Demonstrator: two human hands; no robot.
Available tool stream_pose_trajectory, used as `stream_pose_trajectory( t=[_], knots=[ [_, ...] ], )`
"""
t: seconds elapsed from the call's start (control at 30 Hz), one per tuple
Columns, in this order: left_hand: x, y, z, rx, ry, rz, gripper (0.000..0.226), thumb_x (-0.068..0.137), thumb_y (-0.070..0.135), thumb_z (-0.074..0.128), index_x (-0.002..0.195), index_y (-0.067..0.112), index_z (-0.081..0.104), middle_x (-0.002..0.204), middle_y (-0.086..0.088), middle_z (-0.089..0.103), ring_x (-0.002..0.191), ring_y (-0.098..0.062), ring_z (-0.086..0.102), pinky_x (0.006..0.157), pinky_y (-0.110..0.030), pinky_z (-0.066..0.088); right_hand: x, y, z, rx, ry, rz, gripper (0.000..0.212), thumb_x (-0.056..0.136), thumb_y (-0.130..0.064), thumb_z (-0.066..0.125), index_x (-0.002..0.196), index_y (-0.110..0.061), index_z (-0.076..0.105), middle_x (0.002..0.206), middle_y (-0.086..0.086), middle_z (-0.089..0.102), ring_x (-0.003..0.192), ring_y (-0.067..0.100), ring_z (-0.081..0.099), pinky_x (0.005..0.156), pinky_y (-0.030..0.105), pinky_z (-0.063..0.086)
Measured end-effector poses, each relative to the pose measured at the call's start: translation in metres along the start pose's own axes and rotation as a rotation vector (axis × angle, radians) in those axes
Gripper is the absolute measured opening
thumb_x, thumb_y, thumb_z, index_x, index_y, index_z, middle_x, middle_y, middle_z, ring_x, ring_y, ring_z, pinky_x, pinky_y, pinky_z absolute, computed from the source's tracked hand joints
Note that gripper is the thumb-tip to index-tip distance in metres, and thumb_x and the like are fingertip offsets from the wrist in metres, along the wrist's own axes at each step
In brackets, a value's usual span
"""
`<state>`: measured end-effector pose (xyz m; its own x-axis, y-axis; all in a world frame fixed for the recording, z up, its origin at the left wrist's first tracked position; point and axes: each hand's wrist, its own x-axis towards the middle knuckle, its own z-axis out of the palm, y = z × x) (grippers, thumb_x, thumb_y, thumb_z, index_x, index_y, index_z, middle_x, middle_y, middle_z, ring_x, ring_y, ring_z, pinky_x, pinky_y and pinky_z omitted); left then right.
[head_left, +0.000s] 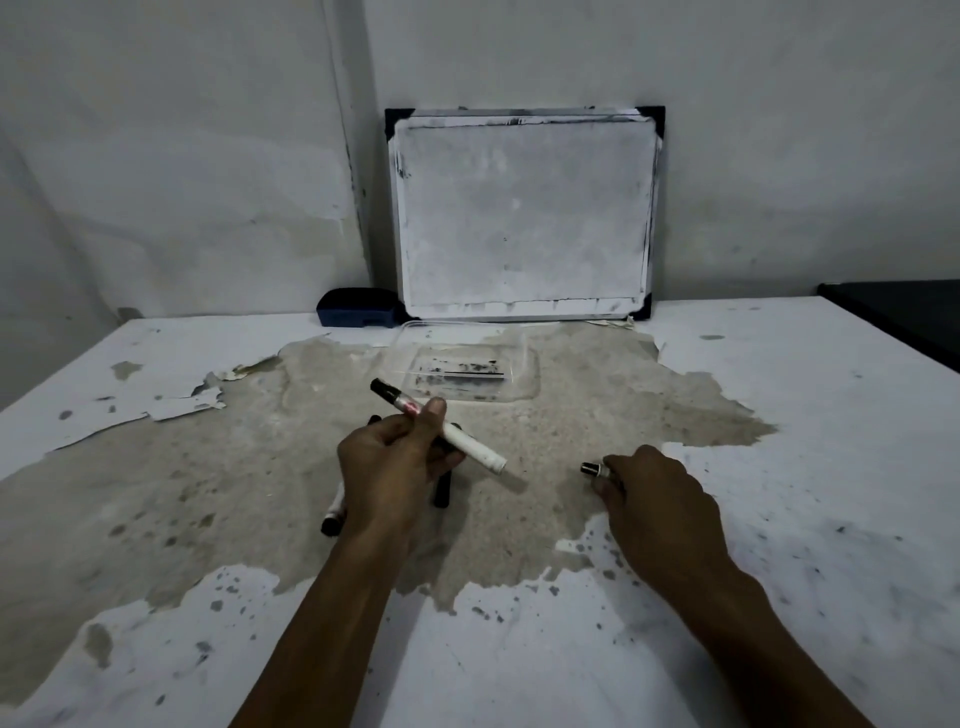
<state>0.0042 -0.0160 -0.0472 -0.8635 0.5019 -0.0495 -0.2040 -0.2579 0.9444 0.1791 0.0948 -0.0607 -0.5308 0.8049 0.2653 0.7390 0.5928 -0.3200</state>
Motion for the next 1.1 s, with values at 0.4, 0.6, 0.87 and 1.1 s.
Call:
stream_pose_trajectory(
  t=[0.4,0.6,0.87,1.1],
  knots=[
    [-0.017,-0.012,0.020,0.327,-0.021,0.529,0.009,0.087,0.013,0.068,0.090,0.014,0.060,0.082,0.000,0.074,0.077,-0.008,0.074,0.066,-0.028,0.062,-0.004,-0.001,0.000,0.029,-0.003,0.004,0.026,0.095,-0.034,0.046,0.115,-0.021,0.058,0.107,0.002,0.058,0.098,0.020,0.057,0.069,0.029,0.040],
    [-0.011,-0.019,0.020,0.441,-0.099,0.467,0.012,0.089,0.015,0.067,0.086,0.022,0.058,0.077,-0.001,0.074,0.069,-0.009,0.074,0.061,-0.035,0.063,-0.005,-0.001,-0.002,0.063,-0.019,0.012,0.031,0.096,-0.033,0.046,0.124,-0.022,0.052,0.115,0.002,0.057,0.105,0.021,0.056,0.076,0.031,0.044],
    [-0.018,-0.008,0.025,0.188,-0.065,0.492,0.005,0.092,0.013,0.062,0.093,0.010,0.057,0.084,-0.016,0.074,0.081,-0.022,0.075,0.066,-0.036,0.062,-0.005,-0.003,-0.003,0.108,-0.032,0.028,0.044,0.095,-0.034,0.049,0.136,-0.024,0.037,0.122,0.004,0.055,0.112,0.024,0.055,0.085,0.038,0.047],
    [-0.010,-0.019,0.020,0.477,-0.098,0.396,0.015,0.088,0.020,0.068,0.088,0.007,0.060,0.072,-0.009,0.075,0.064,-0.016,0.074,0.058,-0.039,0.062,-0.006,-0.003,-0.003,0.108,-0.033,0.024,0.046,0.094,-0.035,0.050,0.137,-0.025,0.036,0.124,0.004,0.055,0.111,0.023,0.055,0.086,0.039,0.048]
  ],
)
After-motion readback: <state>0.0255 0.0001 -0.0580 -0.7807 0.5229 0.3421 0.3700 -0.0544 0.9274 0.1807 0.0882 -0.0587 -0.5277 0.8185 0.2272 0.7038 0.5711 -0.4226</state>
